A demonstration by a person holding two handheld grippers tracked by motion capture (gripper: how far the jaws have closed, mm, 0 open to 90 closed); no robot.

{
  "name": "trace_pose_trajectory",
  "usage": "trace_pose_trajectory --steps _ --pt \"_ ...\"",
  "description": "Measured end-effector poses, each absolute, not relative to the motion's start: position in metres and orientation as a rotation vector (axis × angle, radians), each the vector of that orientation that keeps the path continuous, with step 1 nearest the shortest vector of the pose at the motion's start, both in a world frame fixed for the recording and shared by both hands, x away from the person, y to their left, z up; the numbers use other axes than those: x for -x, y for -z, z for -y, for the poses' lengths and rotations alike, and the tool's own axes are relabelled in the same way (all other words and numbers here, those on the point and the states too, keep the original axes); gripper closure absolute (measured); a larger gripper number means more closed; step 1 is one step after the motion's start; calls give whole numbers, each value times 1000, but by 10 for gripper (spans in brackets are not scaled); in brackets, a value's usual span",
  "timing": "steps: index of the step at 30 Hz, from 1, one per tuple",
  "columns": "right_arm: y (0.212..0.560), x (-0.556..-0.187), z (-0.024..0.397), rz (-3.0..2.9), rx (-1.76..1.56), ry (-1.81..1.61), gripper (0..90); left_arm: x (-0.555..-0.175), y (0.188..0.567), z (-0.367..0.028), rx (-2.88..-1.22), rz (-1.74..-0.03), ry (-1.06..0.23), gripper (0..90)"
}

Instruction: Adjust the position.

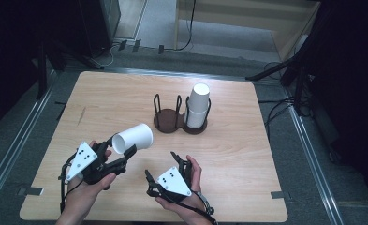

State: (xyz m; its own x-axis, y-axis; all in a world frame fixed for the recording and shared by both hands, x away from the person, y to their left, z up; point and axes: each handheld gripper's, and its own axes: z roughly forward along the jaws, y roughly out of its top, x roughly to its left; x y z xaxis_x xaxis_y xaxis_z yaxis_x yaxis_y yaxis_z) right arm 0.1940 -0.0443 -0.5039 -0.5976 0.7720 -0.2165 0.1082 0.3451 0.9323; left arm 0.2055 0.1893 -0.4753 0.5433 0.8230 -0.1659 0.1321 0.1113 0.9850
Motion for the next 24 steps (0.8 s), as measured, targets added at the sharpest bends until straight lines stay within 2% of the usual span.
trace_pose_trajectory --steps 9,15,24 --pt "497 -194 44 -1919 -842 -1357 94 -207 482 -187 -1380 -878 -669 329" --pt "489 -198 48 -1889 -999 -1392 15 -207 484 -187 -1369 -877 -674 330" --pt "475 -205 49 -1852 -1187 -1502 15 -208 488 -187 -1358 -870 -688 330"
